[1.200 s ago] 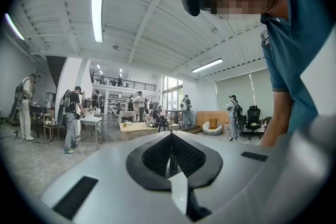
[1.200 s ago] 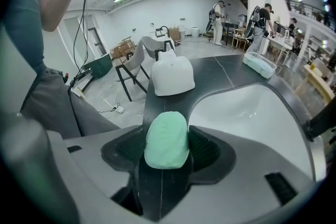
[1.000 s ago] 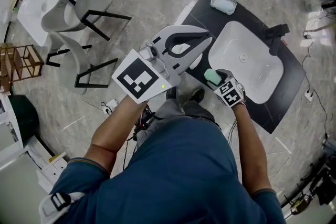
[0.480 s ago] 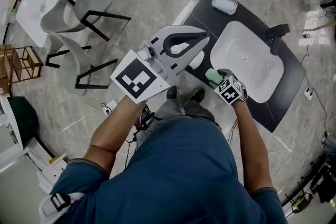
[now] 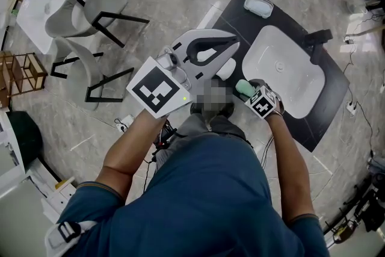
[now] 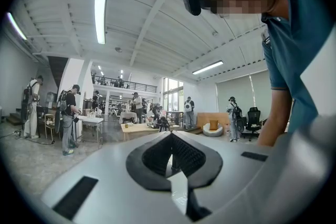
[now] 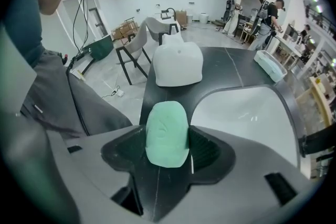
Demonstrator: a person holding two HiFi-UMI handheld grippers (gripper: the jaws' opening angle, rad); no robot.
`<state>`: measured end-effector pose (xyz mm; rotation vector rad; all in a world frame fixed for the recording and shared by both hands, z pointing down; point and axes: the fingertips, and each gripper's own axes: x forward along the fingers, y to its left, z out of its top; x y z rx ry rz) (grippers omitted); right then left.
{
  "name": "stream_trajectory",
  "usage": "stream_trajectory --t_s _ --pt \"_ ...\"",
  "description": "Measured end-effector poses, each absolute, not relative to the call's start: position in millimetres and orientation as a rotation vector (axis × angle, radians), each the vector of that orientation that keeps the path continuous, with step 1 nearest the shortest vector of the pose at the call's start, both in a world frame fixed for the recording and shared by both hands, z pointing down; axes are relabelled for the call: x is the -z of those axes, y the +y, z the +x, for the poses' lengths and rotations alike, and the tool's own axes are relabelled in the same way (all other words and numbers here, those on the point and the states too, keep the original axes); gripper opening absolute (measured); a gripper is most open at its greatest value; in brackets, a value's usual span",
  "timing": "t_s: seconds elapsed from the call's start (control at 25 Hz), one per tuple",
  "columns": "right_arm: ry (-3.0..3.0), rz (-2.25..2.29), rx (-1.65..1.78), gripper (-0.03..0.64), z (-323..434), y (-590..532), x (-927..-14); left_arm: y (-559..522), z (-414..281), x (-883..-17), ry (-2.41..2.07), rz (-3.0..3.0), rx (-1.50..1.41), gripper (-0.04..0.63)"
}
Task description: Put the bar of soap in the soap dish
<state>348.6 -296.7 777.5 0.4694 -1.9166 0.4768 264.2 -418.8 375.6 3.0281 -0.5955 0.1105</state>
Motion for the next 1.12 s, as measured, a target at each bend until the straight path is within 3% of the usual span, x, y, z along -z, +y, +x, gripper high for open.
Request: stream_trajectory --t_s 1.12 --pt "-2.052 0.598 -0.343 0.264 270 -381 -668 -420 189 -372 -0.717 3.005 -0.025 0.0"
